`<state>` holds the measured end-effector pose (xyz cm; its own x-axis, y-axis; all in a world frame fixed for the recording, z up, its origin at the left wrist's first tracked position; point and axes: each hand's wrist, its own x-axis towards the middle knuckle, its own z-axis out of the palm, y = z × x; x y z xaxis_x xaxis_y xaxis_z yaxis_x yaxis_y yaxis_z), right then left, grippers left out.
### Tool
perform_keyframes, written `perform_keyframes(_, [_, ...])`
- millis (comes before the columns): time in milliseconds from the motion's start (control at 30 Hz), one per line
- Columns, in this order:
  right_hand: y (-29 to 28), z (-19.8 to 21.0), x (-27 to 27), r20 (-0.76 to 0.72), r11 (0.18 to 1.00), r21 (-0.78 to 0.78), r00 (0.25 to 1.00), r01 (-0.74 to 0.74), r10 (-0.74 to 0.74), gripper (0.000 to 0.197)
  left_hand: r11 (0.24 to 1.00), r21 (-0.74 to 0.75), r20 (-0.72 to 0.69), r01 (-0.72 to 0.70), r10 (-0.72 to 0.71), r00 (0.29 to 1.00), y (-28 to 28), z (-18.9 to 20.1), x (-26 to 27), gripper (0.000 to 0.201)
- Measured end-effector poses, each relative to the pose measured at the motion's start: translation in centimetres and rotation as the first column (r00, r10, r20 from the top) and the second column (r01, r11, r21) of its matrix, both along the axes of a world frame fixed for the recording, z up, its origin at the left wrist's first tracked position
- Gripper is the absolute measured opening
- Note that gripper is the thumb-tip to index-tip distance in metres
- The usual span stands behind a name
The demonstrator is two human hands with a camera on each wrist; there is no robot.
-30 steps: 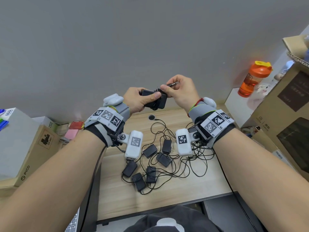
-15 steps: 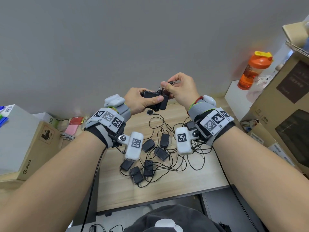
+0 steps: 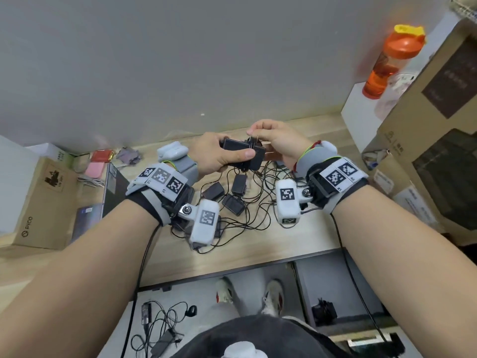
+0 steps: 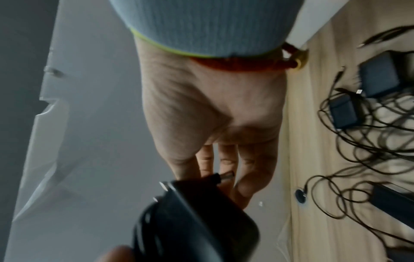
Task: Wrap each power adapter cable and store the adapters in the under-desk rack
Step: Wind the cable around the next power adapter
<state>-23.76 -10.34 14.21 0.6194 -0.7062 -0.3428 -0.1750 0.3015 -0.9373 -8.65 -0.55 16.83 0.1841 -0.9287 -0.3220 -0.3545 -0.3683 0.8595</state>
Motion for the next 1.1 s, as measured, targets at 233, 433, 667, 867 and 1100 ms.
perform_keyframes(233, [2.3, -4.0, -2.7, 0.045, 0.978, 0.108, 0.982, 0.176, -0.182, 0.021, 1.0, -0.006, -0.089, 0.002, -0.003, 0.996, -0.5, -3.0, -2.3, 0.05])
perform_keyframes(433, [3.7, -4.8, -4.0, 0.133, 0.916, 0.206, 0.918, 0.343, -0.374, 0.029, 0.99, 0.073, -0.351, -0.123, 0.142, 0.926, -1.4, -5.8, -3.7, 0.051])
perform_keyframes(667, [7.6, -7.8, -6.4, 0.032, 0.908, 0.202, 0.924, 0.366, -0.38, 0.04, 0.984, 0.178, -0.52, -0.014, 0.106, 0.847, -0.3, -10.0, -5.5, 0.015])
perform_keyframes(867, [10.5, -10.5, -9.8, -0.047, 0.877, 0.191, 0.897, 0.44, -0.44, 0.034, 0.969, 0.214, -0.467, 0.12, -0.007, 0.884, 1.5, -13.4, -7.2, 0.032])
perform_keyframes(1100, [11.5, -12.6, -11.7, -0.187, 0.889, 0.123, 0.89, 0.441, -0.416, 0.045, 0.98, 0.186, -0.341, 0.074, -0.006, 0.94, 3.2, -14.9, -10.7, 0.056])
